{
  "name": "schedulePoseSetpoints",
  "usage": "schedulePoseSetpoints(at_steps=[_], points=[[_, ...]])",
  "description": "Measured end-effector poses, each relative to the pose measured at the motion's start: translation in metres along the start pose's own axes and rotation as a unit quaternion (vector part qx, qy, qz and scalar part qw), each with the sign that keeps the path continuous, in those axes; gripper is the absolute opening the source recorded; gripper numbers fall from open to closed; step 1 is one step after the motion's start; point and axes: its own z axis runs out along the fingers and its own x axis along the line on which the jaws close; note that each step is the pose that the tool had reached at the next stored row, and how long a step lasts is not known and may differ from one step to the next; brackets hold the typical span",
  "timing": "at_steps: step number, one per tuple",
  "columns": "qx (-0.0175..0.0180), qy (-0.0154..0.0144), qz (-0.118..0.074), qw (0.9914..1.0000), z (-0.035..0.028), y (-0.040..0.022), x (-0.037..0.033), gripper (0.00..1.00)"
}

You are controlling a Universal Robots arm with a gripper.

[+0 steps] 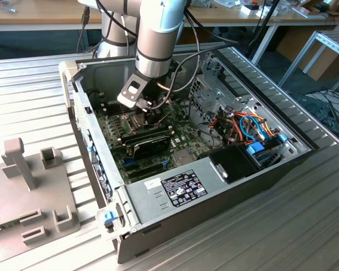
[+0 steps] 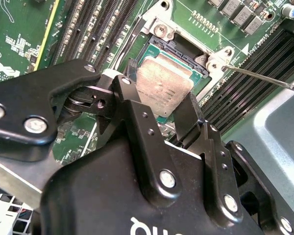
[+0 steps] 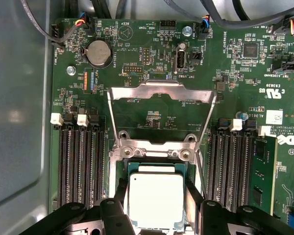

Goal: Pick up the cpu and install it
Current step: 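Place the cpu into insertion slot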

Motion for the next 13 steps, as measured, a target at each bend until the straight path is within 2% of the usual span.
schedulePoseSetpoints(at_steps=[13], points=[[-0.0001,0.0000,0.003,0.99999,0.0001,0.0000,0.0000,0.55]])
